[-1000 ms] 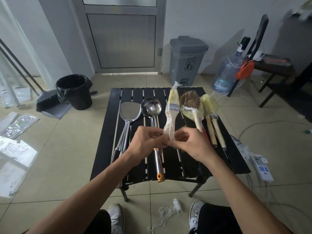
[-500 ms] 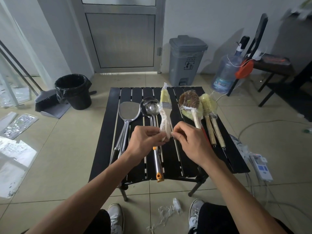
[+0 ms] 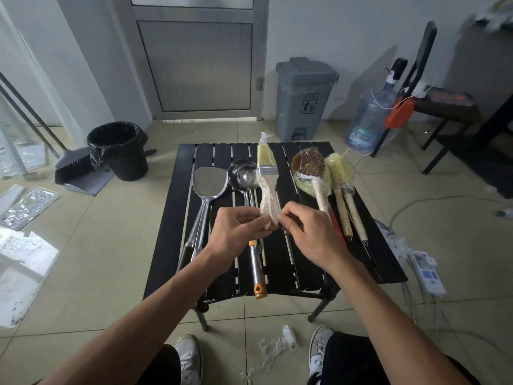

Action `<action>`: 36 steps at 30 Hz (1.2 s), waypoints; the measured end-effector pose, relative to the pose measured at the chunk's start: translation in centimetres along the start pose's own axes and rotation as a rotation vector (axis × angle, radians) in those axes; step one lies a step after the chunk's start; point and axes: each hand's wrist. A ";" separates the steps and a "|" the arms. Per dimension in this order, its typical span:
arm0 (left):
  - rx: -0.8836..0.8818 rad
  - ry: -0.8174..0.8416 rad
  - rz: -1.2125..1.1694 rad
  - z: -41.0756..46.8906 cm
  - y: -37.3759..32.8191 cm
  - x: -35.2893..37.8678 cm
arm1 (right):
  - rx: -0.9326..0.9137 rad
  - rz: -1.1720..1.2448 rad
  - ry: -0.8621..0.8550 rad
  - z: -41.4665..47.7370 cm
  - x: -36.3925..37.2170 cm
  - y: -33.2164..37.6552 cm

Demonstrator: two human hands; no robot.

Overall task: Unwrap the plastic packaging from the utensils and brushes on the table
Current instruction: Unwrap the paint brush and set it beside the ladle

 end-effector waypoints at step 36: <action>0.282 0.074 1.103 -0.1 -1.1 0.0 | 0.265 0.799 -0.077 0.7 -0.2 -1.0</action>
Point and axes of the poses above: each hand's wrist, its own z-axis towards the middle knuckle, its own x-axis out of the palm, y = z × x, and after that the axes turned 14 degrees about y, right-handed
